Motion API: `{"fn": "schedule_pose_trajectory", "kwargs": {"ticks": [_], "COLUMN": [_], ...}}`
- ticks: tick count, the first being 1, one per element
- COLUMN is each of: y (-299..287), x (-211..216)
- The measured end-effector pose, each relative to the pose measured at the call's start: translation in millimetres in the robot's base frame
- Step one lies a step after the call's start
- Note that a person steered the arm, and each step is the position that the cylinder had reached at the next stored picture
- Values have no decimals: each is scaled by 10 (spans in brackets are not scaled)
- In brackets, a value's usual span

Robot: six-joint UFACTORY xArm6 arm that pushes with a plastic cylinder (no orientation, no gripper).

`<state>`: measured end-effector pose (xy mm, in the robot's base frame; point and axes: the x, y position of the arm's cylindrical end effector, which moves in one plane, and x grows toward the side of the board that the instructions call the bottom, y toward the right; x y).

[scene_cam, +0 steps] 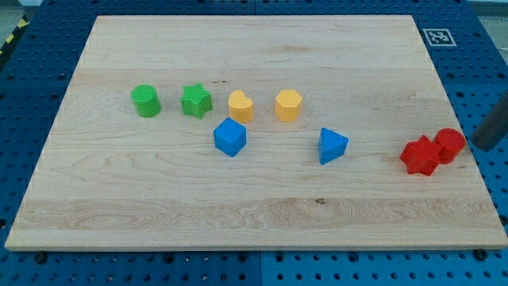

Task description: Move the red blocks slightly towards the left

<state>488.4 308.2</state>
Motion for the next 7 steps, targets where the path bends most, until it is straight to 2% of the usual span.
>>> {"fn": "schedule_pose_trajectory", "kwargs": {"ticks": [2,7], "y": [-568,-1286], "x": [8,10]}}
